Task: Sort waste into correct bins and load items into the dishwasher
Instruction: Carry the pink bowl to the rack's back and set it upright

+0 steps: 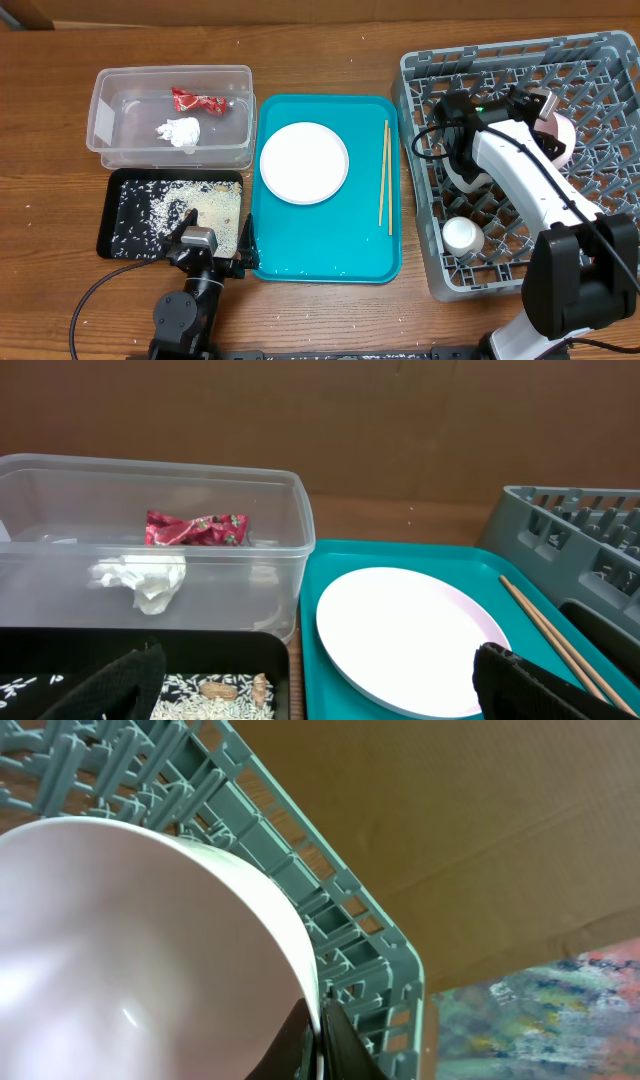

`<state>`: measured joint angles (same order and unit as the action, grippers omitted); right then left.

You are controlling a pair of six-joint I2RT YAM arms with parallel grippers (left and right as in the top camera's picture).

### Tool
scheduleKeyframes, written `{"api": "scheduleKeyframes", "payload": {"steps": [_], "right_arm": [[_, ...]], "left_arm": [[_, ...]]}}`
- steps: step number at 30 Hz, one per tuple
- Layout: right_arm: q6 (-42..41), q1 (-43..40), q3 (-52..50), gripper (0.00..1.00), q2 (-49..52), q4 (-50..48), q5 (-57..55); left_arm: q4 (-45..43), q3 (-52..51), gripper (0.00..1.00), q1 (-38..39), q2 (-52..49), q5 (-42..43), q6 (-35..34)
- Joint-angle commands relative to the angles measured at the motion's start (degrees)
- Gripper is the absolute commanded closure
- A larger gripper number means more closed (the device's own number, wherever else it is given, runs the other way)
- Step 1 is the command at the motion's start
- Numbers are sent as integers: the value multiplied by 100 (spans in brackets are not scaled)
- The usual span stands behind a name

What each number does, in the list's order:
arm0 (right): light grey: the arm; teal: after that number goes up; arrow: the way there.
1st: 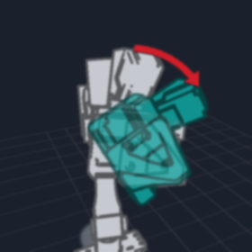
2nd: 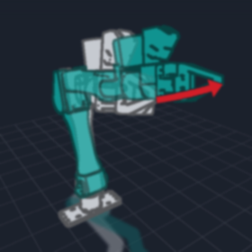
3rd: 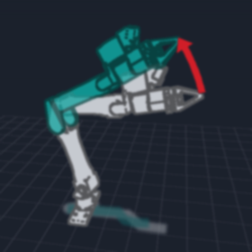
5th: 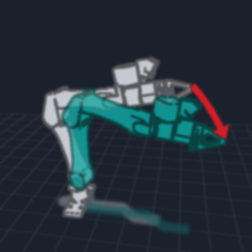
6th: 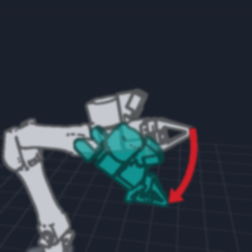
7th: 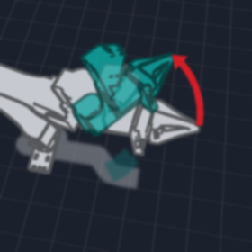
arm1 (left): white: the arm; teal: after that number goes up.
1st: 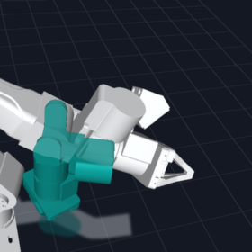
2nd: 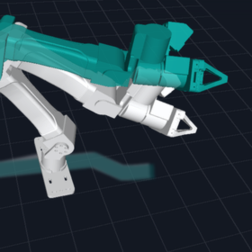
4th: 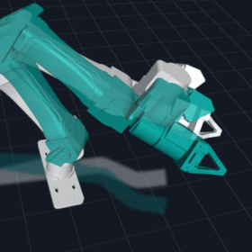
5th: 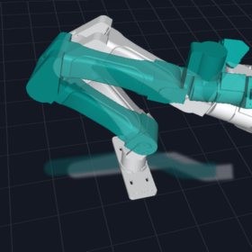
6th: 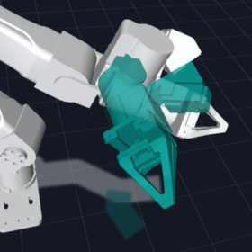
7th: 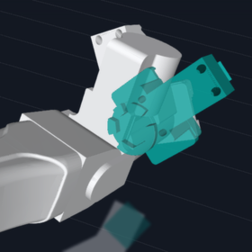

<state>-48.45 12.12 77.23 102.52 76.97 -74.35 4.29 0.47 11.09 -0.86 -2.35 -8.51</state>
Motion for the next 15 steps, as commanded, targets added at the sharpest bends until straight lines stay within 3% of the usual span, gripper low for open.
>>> {"api": "scheduleKeyframes", "payload": {"steps": [1,11,15], "right_arm": [[-96,-103,-26,96,-17,-146,0],[391,101,-42,96,26,-476,240],[566,140,-42,96,26,-442,-181]], "left_arm": [[-17,-20,0,-59,50,-63,105],[-17,-20,0,-59,50,-63,105],[-17,-20,0,-59,50,-63,105]]}}
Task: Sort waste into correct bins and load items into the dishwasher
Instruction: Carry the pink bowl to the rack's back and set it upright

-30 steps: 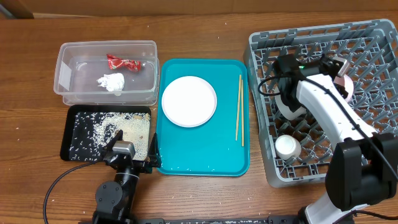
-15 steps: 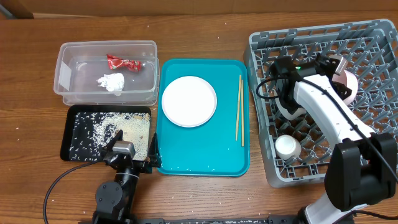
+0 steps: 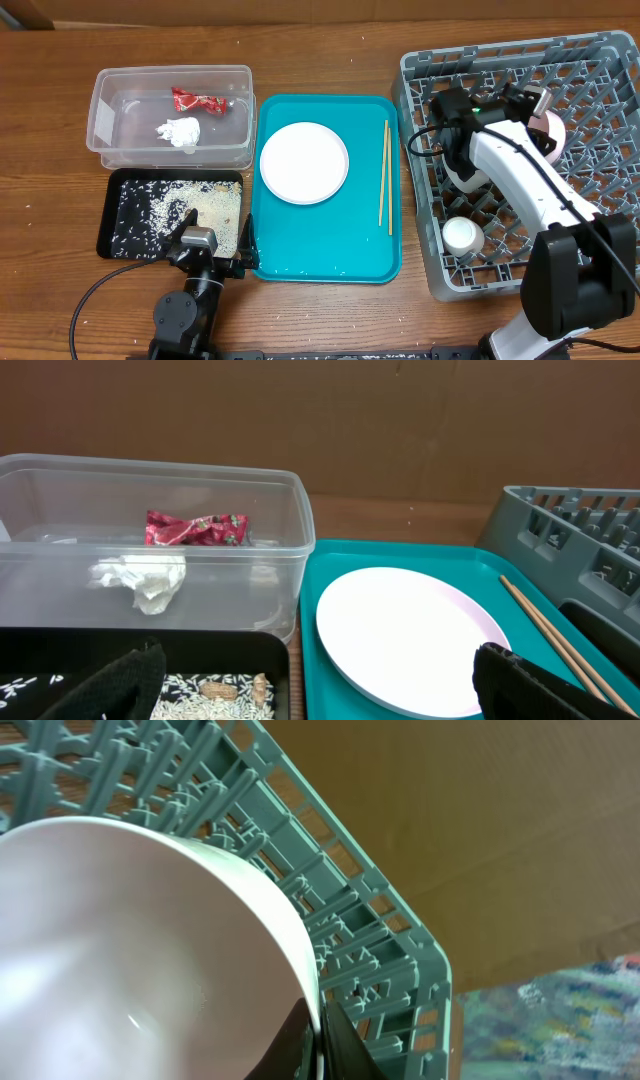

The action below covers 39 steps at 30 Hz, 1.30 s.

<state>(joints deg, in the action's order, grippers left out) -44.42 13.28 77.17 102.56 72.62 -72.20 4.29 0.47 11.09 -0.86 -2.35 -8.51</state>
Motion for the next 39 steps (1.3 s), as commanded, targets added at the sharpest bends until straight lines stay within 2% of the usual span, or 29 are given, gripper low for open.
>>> {"api": "scheduleKeyframes", "payload": {"steps": [1,8,22,39], "right_arm": [[168,7,-35,96,22,13,-507],[221,-20,-35,96,-2,531,-472],[251,-501,-35,96,37,223,-221],[271,55,-302,96,76,-11,-15]], "left_arm": [[-17,-20,0,-59,50,-63,105],[-17,-20,0,-59,50,-61,105],[-17,-20,0,-59,50,-63,105],[-17,-20,0,-59,50,-63,105]]}}
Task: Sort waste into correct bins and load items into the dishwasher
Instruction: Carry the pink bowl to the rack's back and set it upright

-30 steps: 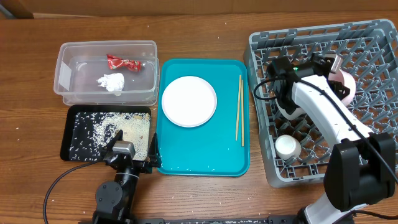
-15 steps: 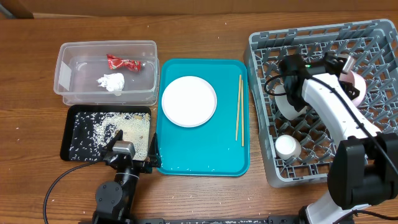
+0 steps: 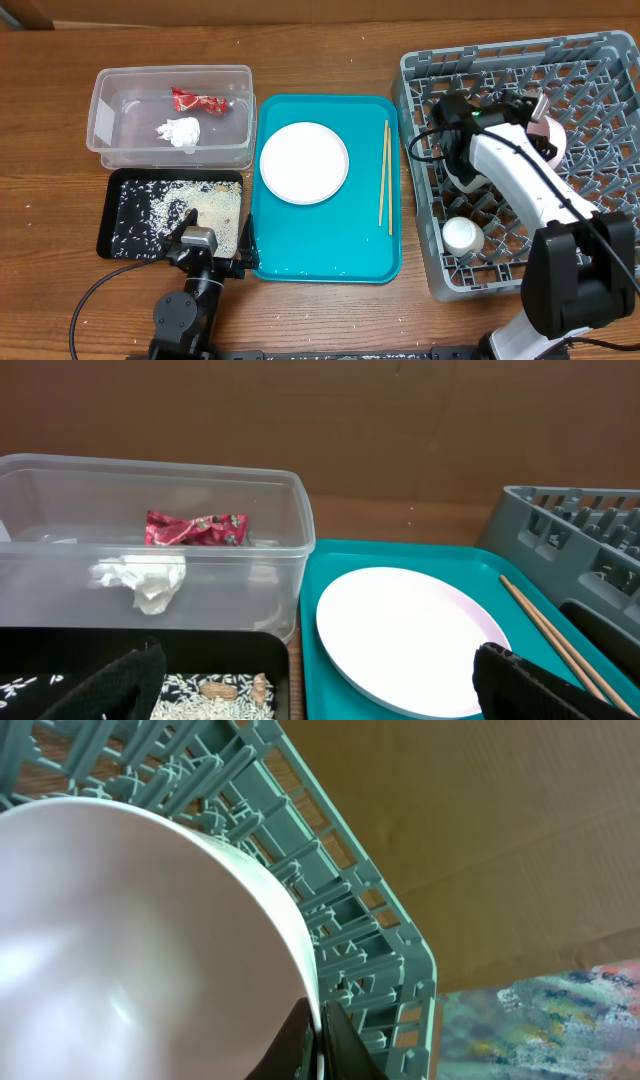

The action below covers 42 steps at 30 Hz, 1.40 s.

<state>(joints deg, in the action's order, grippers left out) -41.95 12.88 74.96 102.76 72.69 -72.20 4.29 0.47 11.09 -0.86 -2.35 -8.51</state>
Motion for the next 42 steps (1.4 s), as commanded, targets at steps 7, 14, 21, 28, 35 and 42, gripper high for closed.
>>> {"api": "scheduleKeyframes", "payload": {"steps": [7,14,21,28,35,42], "right_arm": [[24,562,-81,91,57,61,-326],[0,562,-57,96,22,313,-811],[2,7,-66,96,17,339,-577],[0,-352,-68,96,17,201,-192],[2,46,-103,96,17,203,-57],[0,354,-269,96,17,264,-101]], "left_arm": [[-17,-20,0,-59,50,-63,105],[-17,-20,0,-59,50,-63,105],[-17,-20,0,-59,50,-63,105],[-17,-20,0,-59,50,-63,105],[-17,-20,0,-59,50,-63,105],[-17,-20,0,-59,50,-63,105]]}}
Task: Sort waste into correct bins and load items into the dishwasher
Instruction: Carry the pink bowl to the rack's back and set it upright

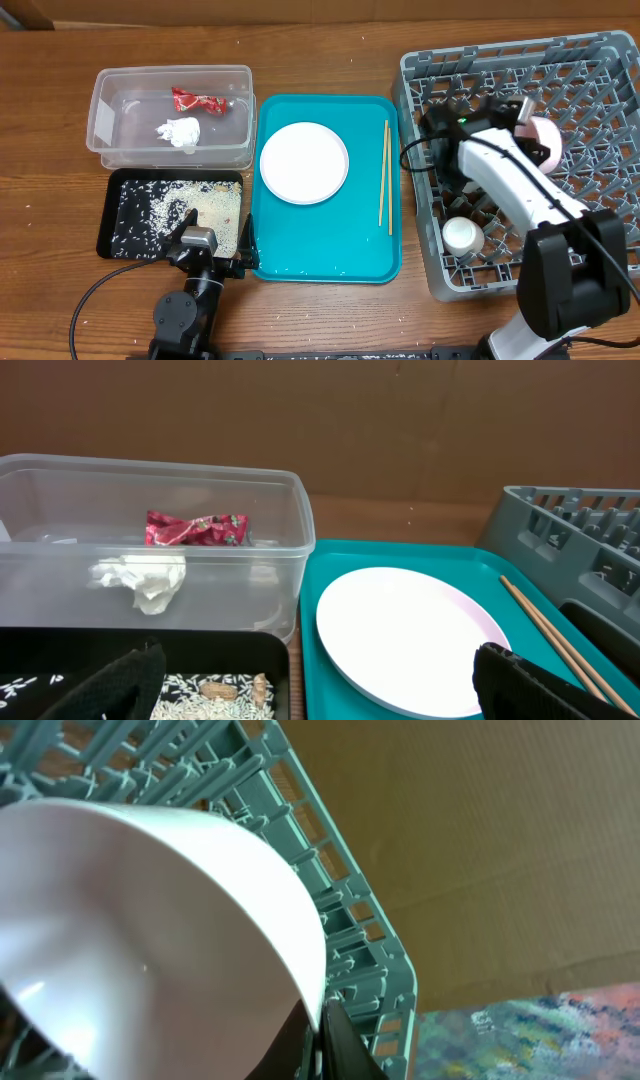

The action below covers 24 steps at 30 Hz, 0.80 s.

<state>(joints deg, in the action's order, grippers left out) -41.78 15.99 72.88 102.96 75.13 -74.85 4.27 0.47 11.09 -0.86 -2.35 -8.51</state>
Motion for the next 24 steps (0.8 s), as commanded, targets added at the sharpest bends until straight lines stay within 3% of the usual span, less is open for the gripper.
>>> {"api": "scheduleKeyframes", "payload": {"steps": [1,10,19,24], "right_arm": [[-17,76,-61,96,-2,31,146],[-256,514,63,91,-15,433,157],[-1097,1095,953,52,-297,1204,704],[-1036,1257,1600,47,-579,1189,1563]], "left_arm": [[-15,-20,0,-59,50,-63,105],[-15,-20,0,-59,50,-63,105],[-15,-20,0,-59,50,-63,105],[-15,-20,0,-59,50,-63,105]]}}
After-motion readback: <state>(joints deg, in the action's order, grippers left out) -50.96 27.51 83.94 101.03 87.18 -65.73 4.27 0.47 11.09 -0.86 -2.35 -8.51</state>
